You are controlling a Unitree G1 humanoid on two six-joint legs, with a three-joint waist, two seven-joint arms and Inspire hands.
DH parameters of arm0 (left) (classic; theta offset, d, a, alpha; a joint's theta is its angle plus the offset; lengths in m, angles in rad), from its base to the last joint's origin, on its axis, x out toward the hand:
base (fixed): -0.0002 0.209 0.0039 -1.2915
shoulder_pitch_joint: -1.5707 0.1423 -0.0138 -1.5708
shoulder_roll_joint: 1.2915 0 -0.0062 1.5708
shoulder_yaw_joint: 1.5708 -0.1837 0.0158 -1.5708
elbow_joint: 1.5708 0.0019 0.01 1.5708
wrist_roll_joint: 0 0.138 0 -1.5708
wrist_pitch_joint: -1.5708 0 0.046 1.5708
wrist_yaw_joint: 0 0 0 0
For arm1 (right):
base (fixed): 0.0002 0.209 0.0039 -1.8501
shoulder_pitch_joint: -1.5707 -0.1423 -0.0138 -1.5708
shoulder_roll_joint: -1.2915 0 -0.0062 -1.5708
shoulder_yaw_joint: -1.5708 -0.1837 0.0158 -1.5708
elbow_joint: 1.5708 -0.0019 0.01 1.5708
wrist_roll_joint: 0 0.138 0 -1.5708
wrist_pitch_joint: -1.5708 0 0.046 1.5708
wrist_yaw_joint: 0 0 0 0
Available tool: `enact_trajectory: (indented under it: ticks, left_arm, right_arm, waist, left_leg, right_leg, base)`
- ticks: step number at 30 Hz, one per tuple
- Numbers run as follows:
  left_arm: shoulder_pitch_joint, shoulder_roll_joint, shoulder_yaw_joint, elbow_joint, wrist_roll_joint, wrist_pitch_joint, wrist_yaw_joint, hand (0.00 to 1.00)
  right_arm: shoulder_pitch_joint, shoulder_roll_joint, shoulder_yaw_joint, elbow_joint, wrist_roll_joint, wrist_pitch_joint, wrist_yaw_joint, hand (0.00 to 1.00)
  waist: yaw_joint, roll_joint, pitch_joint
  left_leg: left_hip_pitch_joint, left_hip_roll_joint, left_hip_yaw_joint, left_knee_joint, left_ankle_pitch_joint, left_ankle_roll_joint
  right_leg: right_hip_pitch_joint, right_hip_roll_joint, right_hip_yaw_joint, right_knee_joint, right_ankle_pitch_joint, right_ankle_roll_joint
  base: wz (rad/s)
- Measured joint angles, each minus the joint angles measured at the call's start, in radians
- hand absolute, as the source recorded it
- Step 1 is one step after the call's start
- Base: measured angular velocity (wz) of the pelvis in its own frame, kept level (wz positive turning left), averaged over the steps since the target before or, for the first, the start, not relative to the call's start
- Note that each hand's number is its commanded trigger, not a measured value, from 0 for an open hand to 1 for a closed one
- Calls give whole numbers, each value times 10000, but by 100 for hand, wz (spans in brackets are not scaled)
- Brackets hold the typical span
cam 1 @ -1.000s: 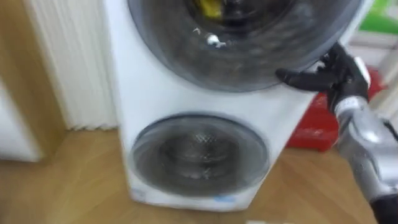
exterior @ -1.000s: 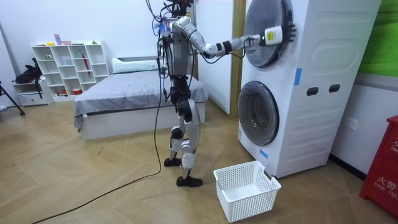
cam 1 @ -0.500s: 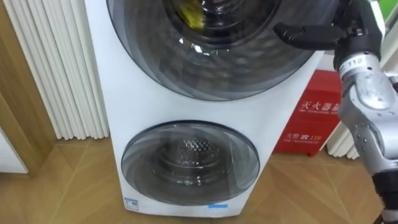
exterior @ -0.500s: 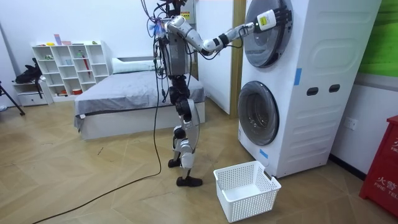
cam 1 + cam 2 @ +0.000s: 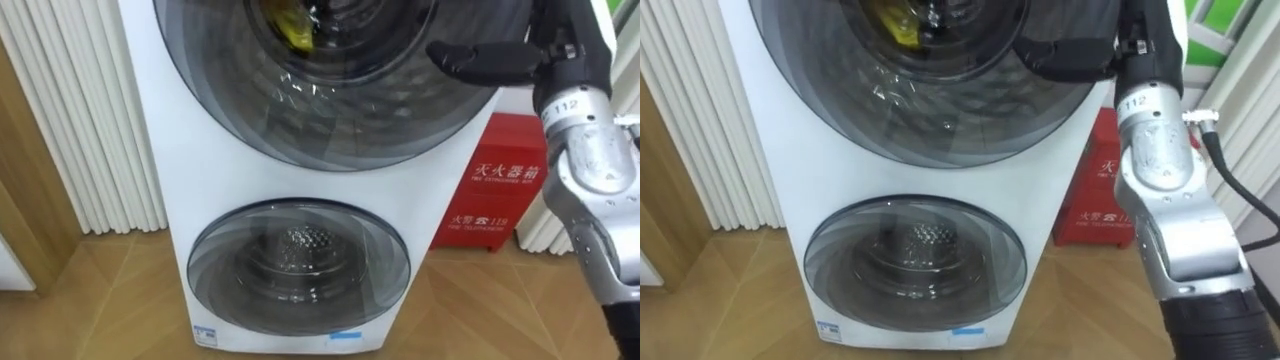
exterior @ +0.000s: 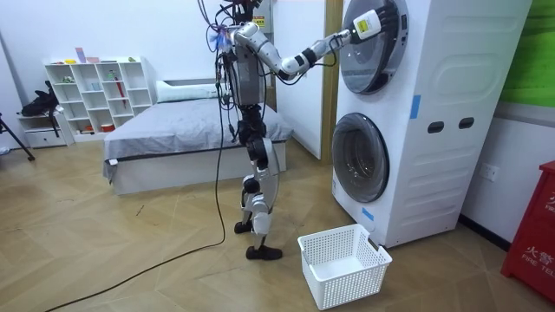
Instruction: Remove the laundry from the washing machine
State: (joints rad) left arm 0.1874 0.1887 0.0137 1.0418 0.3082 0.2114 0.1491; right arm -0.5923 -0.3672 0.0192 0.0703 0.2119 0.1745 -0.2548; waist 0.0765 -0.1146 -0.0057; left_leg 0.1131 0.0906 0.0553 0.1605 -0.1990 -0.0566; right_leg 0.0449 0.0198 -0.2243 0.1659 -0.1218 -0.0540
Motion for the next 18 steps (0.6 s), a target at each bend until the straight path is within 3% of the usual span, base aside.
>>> enact_trajectory:
  ticks: [4,11,14,18]
  left_arm:
    - [83,12,3,72,-16,19,-14,0]
    - [150,38,-256,145,-427,-6,-17,0]
    - [158,38,-393,153,-422,-116,-7,0]
    - [375,37,-398,171,-433,-415,20,0]
  right_arm:
    - [578,57,-33,-196,3,-136,65,0]
    - [1824,201,-62,-1851,-99,-245,74,0]
    - [2147,317,-52,-2441,-151,-253,159,0]
    - [3174,490,-115,-3760,-116,-620,414,0]
  waist:
    - [34,-77,-25]
    - [-13,-3,14]
    - [-153,112,20]
    - [-192,380,-23]
  left_leg:
    - [221,-4,57,-17,-1,1]
    - [189,30,247,-12,-5,-1]
    - [194,37,258,-79,-9,-2]
    - [200,30,332,-128,-11,1]
  right_leg:
    - [267,-2,28,-136,-23,29]
    - [212,11,35,-127,-6,1]
    - [198,12,40,-131,0,-6]
    - [189,29,53,-149,-2,-2]
  base:
    - [0]
    - [-1]
    - [2]
    - [-2]
